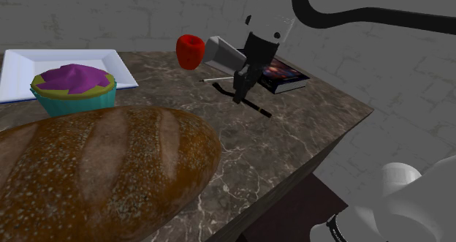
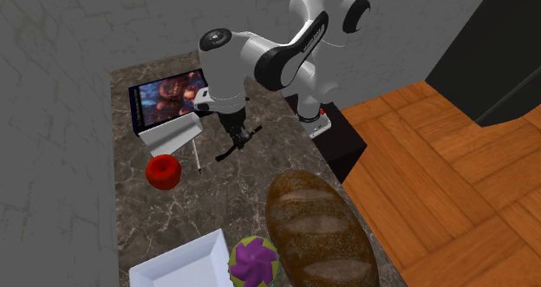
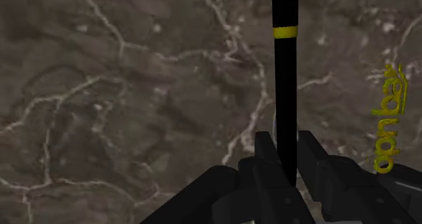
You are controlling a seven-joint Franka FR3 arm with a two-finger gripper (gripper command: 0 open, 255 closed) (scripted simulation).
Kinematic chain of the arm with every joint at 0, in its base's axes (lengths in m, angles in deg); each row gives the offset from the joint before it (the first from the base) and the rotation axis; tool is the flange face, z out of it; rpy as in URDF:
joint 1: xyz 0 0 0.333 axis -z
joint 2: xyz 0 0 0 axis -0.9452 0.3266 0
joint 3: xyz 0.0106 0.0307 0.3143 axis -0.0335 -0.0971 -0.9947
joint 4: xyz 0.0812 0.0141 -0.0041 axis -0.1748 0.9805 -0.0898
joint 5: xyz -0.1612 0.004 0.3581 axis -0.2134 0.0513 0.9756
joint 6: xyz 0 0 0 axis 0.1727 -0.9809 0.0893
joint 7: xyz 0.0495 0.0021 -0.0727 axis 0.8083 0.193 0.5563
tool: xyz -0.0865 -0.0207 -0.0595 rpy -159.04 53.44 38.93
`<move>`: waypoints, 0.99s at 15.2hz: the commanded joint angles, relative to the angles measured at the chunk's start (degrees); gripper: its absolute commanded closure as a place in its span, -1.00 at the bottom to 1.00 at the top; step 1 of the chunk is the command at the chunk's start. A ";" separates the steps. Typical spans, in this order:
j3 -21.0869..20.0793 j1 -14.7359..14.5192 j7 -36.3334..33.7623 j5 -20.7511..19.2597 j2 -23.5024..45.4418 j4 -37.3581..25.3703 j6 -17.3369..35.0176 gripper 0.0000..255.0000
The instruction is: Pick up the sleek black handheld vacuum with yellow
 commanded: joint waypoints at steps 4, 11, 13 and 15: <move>0.11 0.08 -0.44 -0.21 0.43 -4.11 -3.68 1.00; 0.24 0.21 -1.09 -0.56 1.58 -10.68 -9.08 1.00; 0.26 0.24 -1.30 -0.66 2.03 -12.70 -10.64 1.00; 0.26 0.24 -1.32 -0.67 2.07 -12.85 -10.76 1.00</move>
